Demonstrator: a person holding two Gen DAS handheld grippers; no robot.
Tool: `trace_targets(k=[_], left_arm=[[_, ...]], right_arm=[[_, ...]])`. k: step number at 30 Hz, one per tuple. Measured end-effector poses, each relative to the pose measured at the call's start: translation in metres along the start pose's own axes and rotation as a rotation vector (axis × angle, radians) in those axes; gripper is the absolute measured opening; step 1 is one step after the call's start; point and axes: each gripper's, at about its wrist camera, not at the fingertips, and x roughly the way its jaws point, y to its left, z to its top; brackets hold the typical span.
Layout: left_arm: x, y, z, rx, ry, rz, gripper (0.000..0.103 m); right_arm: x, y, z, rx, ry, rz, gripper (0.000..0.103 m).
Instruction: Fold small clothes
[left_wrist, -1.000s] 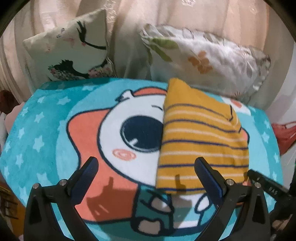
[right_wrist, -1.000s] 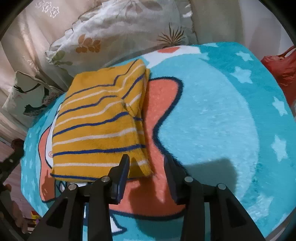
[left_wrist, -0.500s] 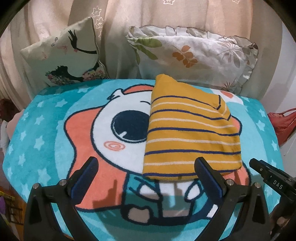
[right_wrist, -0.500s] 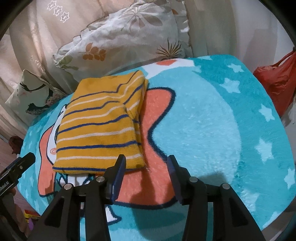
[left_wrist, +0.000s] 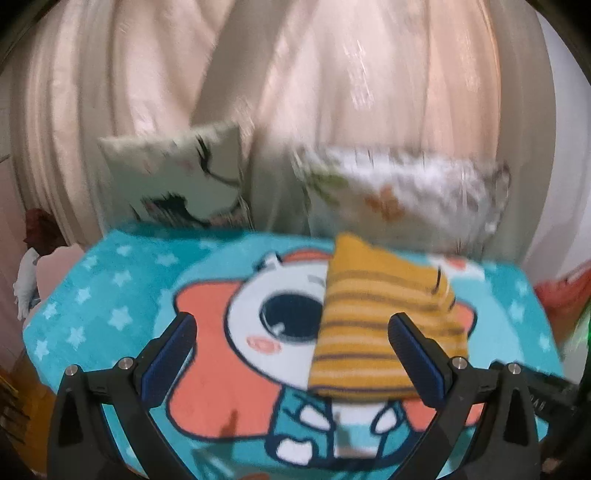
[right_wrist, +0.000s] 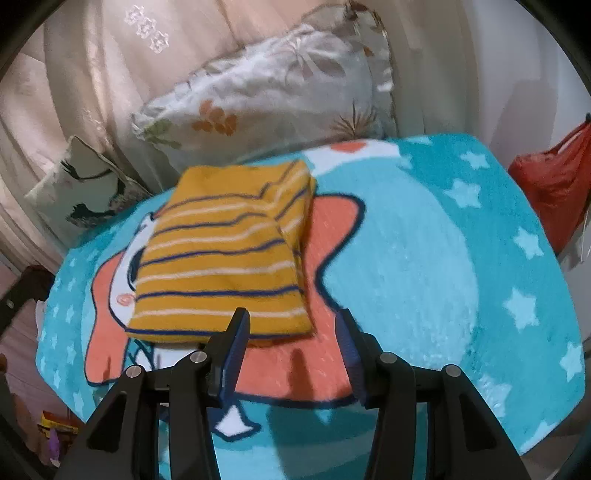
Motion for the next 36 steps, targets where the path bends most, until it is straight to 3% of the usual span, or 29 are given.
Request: trace_targets(k=[5, 8, 11, 13, 17, 23, 28, 36], left_arm=[[-0.027, 0.013, 0.021, -0.095, -0.117, 0.087, 0.103], [-0.035, 0.016, 0.031, -0.079, -0.164, 0.025, 0.103], [-0.023, 0.012, 0.038, -0.02, -0.09, -0.037, 0.103], [-0.013, 0.009, 0.035, 0.001, -0.045, -0.04, 0.103], [0.01, 0.0, 0.02, 0.021, 0.059, -0.097, 0.103], [0.034, -0.016, -0.007, 0.071, 0.203, -0.115, 0.103], [0.04, -0.026, -0.021, 0.123, 0.254, -0.138, 0.103], [0.051, -0.024, -0.033, 0.125, 0.328, -0.14, 0.103]], right_arm=[[-0.018, 0.012, 0.007, -0.037, -0.079, 0.011, 0.053], [-0.027, 0.021, 0.01, -0.068, -0.121, 0.01, 0.055], [-0.028, 0.028, 0.009, -0.094, -0.128, 0.009, 0.056], [-0.025, 0.031, 0.008, -0.108, -0.12, 0.008, 0.056], [-0.018, 0.033, 0.004, -0.123, -0.099, -0.004, 0.057], [-0.011, 0.03, 0.004, -0.109, -0.079, -0.021, 0.057], [-0.005, 0.033, 0.004, -0.111, -0.064, -0.026, 0.058], [0.004, 0.04, 0.001, -0.112, -0.041, -0.032, 0.059]])
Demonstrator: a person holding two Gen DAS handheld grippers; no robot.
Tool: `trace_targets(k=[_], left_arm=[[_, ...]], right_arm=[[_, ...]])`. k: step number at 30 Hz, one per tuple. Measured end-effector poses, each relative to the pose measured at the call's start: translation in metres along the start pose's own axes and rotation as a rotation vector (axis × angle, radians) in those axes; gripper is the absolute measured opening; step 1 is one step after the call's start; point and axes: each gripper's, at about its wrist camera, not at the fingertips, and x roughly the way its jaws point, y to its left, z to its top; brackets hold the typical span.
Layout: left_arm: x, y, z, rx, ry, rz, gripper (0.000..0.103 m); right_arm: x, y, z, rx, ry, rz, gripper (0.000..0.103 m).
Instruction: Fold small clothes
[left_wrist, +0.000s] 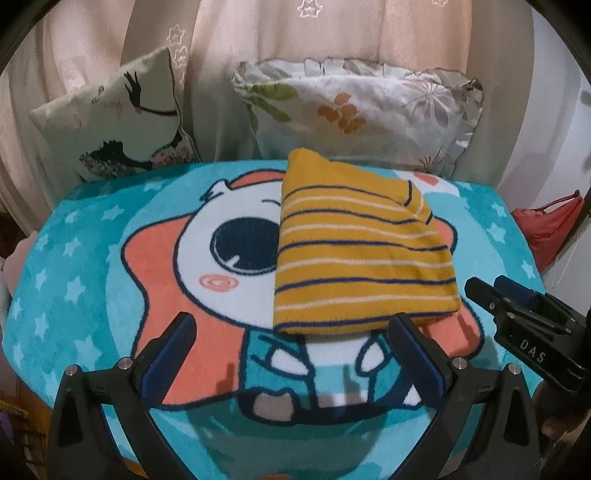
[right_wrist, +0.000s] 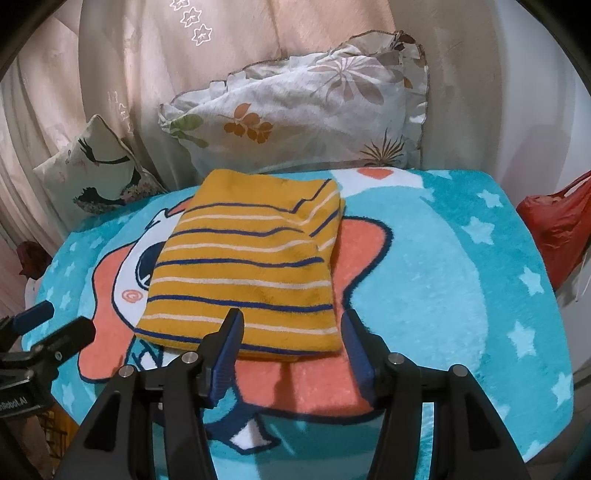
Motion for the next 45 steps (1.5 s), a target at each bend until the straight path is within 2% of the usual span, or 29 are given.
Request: trace_targets(k=[11, 20, 27, 31, 45], left_arm=[[0.015, 0.006, -0.004, -0.038, 0.062, 0.003, 0.103], [0.027, 0.004, -0.006, -0.063, 0.107, -0.041, 0.103], [0.034, -0.002, -0.007, -0.053, 0.131, -0.028, 0.103], [0.036, -0.005, -0.008, -0.036, 0.129, 0.007, 0.103], [0.047, -0.011, -0.012, -0.021, 0.172, 0.007, 0.103]], right_arm=[[0.006, 0.002, 0.0, -0.004, 0.016, -0.008, 0.061], [0.01, -0.005, 0.001, 0.0, 0.024, -0.008, 0.062], [0.013, -0.011, 0.0, -0.004, 0.031, -0.009, 0.063], [0.015, -0.013, 0.001, -0.003, 0.034, -0.008, 0.063], [0.018, -0.013, 0.001, -0.009, 0.042, -0.004, 0.063]])
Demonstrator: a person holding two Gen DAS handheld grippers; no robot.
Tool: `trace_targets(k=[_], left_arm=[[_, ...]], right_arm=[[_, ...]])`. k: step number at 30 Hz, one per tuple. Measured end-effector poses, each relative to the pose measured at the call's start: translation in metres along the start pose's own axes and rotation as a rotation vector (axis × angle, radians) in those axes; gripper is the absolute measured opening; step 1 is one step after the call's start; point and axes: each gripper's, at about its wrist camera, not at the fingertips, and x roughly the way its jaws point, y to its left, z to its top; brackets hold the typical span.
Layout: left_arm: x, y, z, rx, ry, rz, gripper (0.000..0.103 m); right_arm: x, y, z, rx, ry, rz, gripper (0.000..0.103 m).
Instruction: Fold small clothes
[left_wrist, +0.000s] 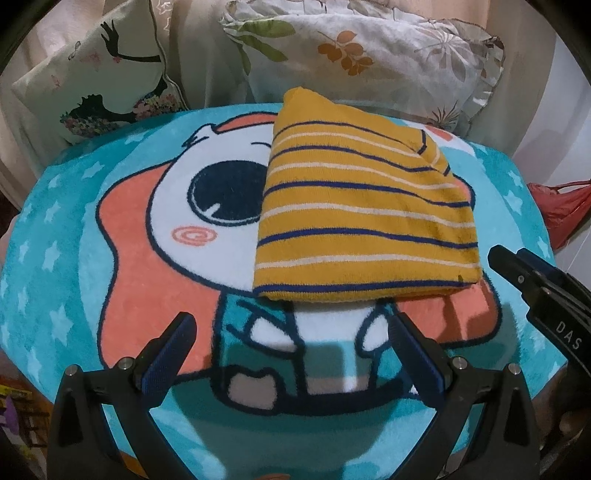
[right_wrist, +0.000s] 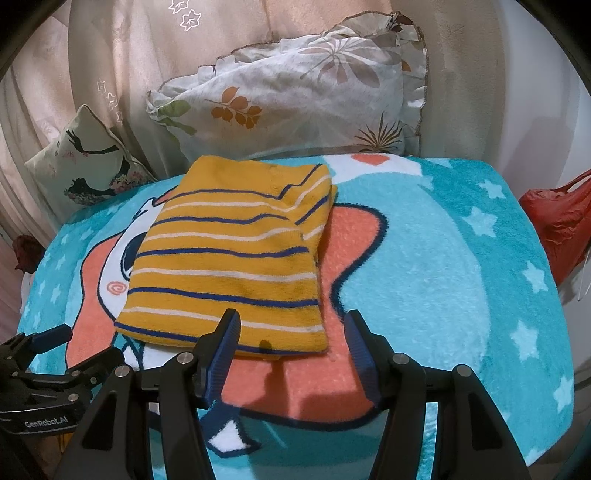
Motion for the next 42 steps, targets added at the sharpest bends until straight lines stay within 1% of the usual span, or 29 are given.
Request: trace_targets(k=[13, 31, 42], left_arm=[[0.004, -0.005, -0.001, -0.004, 0.023, -0.015, 0.103], [0.01, -0.007, -0.006, -0.02, 0.055, -0.039, 0.103], [0.02, -0.009, -0.005, -0.057, 0.092, -0.07, 0.103]], right_arm=[[0.0, -0.008, -0.002, 0.003, 0.003, 0.0, 0.064], [-0.003, -0.01, -0.004, -0.006, 0.005, 0.003, 0.066], [-0.007, -0.016, -0.003, -0.001, -0.009, -0.001, 0.066]])
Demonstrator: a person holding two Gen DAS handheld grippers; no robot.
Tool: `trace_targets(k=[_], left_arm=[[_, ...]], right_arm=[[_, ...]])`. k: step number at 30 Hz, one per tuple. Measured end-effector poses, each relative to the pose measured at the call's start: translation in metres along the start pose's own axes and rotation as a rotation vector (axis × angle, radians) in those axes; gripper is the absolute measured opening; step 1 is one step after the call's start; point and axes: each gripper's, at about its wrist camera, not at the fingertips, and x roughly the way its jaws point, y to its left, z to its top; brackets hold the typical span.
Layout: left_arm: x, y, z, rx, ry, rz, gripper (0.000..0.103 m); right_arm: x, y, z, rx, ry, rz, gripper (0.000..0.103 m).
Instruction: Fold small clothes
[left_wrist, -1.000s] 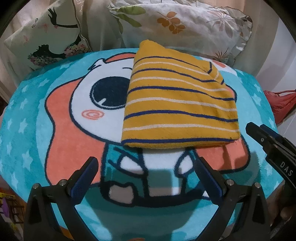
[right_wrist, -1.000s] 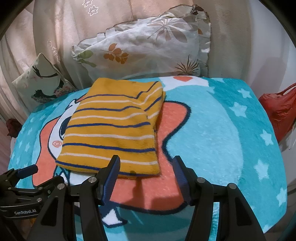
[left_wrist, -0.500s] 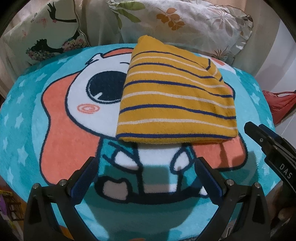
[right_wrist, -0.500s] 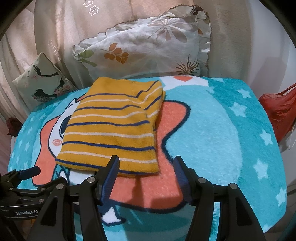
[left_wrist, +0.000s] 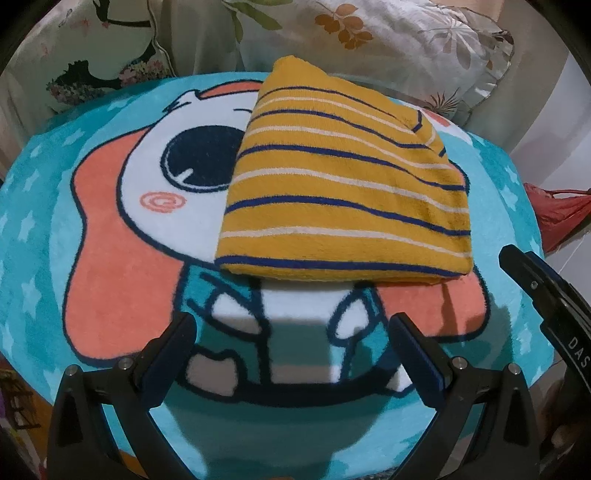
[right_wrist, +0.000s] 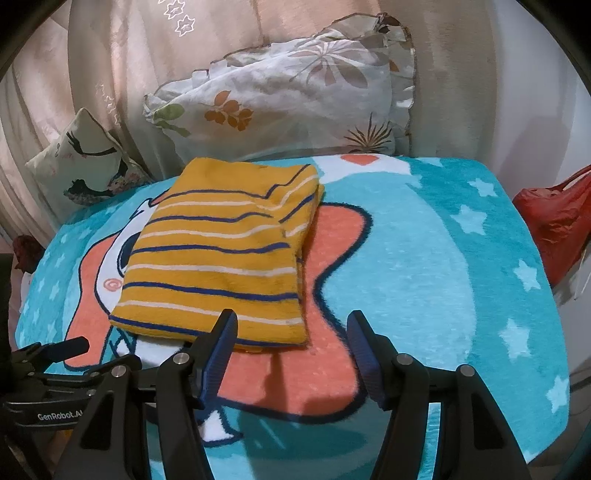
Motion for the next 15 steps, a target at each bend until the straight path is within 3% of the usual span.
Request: trace_targets(k=[15], left_arm=[[0.01, -0.018, 0.003, 0.045, 0.03, -0.022, 0.103]], right_arm=[[0.001, -0.014, 0.0, 0.011, 0.001, 0.003, 0.068]])
